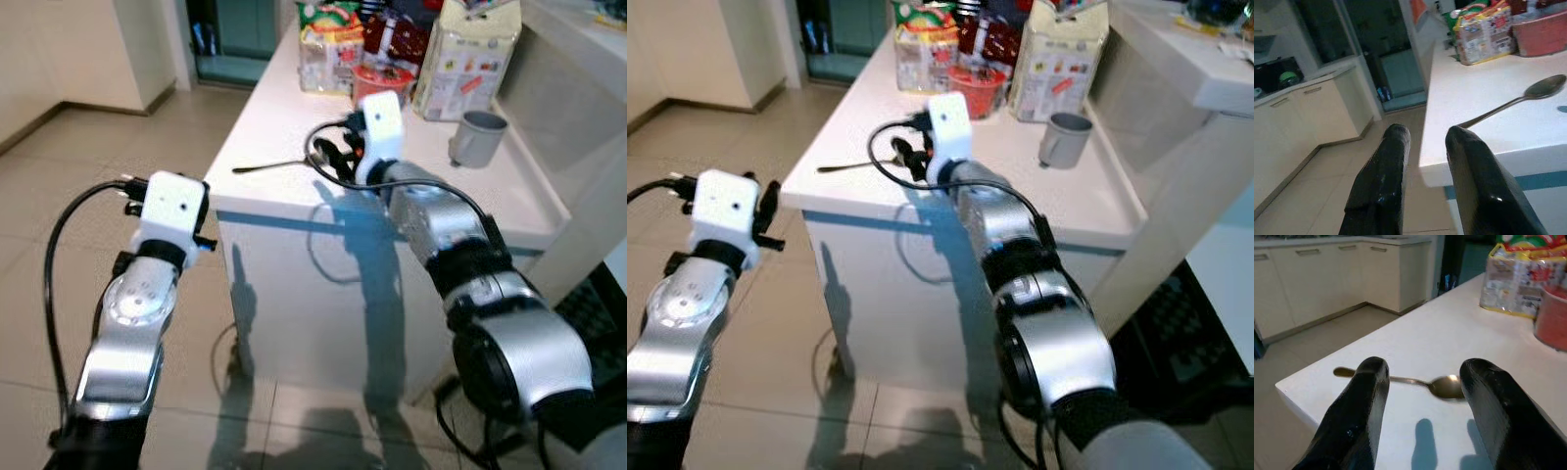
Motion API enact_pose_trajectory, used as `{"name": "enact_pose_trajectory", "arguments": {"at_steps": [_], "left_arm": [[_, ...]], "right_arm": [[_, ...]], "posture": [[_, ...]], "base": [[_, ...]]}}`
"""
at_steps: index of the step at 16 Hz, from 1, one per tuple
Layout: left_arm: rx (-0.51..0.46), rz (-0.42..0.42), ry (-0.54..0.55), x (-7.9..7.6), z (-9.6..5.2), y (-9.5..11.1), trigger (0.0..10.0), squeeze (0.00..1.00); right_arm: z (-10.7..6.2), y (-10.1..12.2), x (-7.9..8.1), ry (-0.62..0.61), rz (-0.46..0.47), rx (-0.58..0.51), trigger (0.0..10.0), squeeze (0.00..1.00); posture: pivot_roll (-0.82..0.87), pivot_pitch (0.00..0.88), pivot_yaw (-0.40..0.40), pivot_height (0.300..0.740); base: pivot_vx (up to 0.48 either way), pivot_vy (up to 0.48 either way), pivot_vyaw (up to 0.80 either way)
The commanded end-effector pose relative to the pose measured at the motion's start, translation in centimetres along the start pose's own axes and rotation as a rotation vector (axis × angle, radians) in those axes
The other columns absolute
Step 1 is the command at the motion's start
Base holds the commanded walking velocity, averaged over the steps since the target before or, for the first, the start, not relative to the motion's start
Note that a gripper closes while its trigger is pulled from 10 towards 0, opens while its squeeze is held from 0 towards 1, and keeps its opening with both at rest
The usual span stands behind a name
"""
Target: Setting the table
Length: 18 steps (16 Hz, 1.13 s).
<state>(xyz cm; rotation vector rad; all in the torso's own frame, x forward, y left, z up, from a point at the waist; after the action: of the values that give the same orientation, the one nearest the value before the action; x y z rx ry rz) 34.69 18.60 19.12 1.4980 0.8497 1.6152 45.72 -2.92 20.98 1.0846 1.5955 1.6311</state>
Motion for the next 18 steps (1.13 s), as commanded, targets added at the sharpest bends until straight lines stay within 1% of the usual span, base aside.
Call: {"name": "enact_pose_trajectory", "arguments": {"at_steps": [1, 2, 3, 4, 6, 7, 8, 9, 10, 12, 13, 14, 16, 17, 18], "left_arm": [[-0.008, 0.001, 0.000, 0.3, -0.4, 0.7, 10.0, 0.00], [-0.019, -0.019, 0.007, 0.4, -0.6, 1.1, 10.0, 0.00], [-0.034, -0.037, 0.026, 0.4, -1.4, 1.5, 10.0, 0.00], [-0.035, -0.040, 0.033, 0.4, -1.5, 1.5, 10.0, 0.00], [-0.032, -0.060, -0.006, -1.1, -2.4, 1.5, 10.0, 0.00], [-0.032, -0.060, -0.010, -1.2, -2.4, 1.6, 10.0, 0.00], [-0.034, -0.053, 0.015, -0.6, -2.4, 2.1, 10.0, 0.00], [-0.033, -0.053, 0.026, -0.2, -2.5, 2.3, 10.0, 0.00], [-0.035, -0.042, 0.019, 0.2, -2.7, 2.5, 10.0, 0.00], [-0.035, -0.023, 0.025, 1.0, -2.9, 2.7, 10.0, 0.00], [-0.033, -0.005, 0.056, 2.1, -3.1, 2.9, 10.0, 0.00], [-0.033, 0.000, 0.069, 2.5, -3.3, 3.0, 10.0, 0.00], [-0.025, 0.008, 0.080, 2.9, -3.8, 3.2, 10.0, 0.00], [-0.018, 0.019, 0.077, 2.9, -4.5, 3.4, 10.0, 0.00], [-0.017, 0.022, 0.076, 3.0, -4.7, 3.5, 10.0, 0.00]], "right_arm": [[0.2, 0.8, -0.4, -0.026, -0.003, -0.021, 10.0, 0.00], [0.2, 1.5, -0.3, -0.026, 0.053, -0.061, 10.0, 0.00], [0.1, 2.0, -0.2, -0.018, 0.102, -0.109, 10.0, 0.00], [0.0, 2.0, -0.2, -0.018, 0.105, -0.118, 10.0, 0.00], [0.0, 0.2, 0.0, 0.012, 0.090, -0.098, 10.0, 0.00], [0.0, 0.0, 0.1, 0.014, 0.078, -0.084, 10.0, 0.00], [0.4, 0.1, 0.3, 0.000, 0.052, -0.055, 10.0, 0.00], [0.6, 0.4, 0.4, -0.001, 0.054, -0.055, 10.0, 0.00], [0.8, 0.8, 0.6, -0.010, 0.029, -0.051, 10.0, 0.00], [1.0, 1.5, 1.1, -0.005, 0.014, -0.057, 10.0, 0.00], [1.3, 2.4, 1.7, 0.001, -0.001, -0.071, 10.0, 0.00], [1.4, 2.8, 1.9, 0.004, -0.002, -0.079, 10.0, 0.00], [1.6, 3.2, 2.5, 0.008, -0.029, -0.072, 10.0, 0.00], [1.8, 3.4, 2.7, -0.006, -0.064, -0.056, 10.0, 0.00], [1.9, 3.4, 2.7, -0.010, -0.073, -0.052, 10.0, 0.00]], "posture": [[0.08, 0.000, -0.092, 0.740], [0.07, 0.008, -0.093, 0.740], [0.06, 0.037, -0.089, 0.740], [0.06, 0.037, -0.089, 0.740], [0.02, 0.074, -0.083, 0.740], [0.02, 0.087, -0.091, 0.740], [0.04, 0.118, -0.109, 0.740], [0.05, 0.132, -0.117, 0.740], [0.06, 0.149, -0.133, 0.740], [0.07, 0.161, -0.147, 0.740], [0.08, 0.176, -0.168, 0.740], [0.08, 0.186, -0.180, 0.740], [0.09, 0.202, -0.201, 0.740], [0.11, 0.215, -0.216, 0.740], [0.12, 0.222, -0.224, 0.740]], "base": [[0.000, 0.000, 0.00], [0.000, 0.000, 0.00], [0.000, 0.000, 0.00], [0.000, 0.000, 0.00], [0.000, 0.000, 0.00], [0.000, 0.000, 0.00], [0.000, 0.000, 0.00], [0.000, 0.000, 0.00], [0.000, 0.000, 0.00], [0.000, 0.000, 0.00], [0.000, 0.000, 0.00], [0.000, 0.000, 0.00], [0.000, 0.000, 0.00], [0.000, 0.000, 0.00], [0.000, 0.000, 0.00]]}}
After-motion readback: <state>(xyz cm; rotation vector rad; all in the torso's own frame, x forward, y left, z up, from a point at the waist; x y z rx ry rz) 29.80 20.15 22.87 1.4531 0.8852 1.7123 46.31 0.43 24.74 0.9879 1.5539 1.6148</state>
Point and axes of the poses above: a point about 5 cm out from each wrist's last joint towards the gripper, its own z axis pointing out of the wrist towards the gripper, its own y axis along the axis of the wrist's last joint, x = y × z, the point moved 6 cm from there along z, pointing out of the wrist towards the gripper, and after that the axes turned 7 degrees about z, right-handed, at the moved point
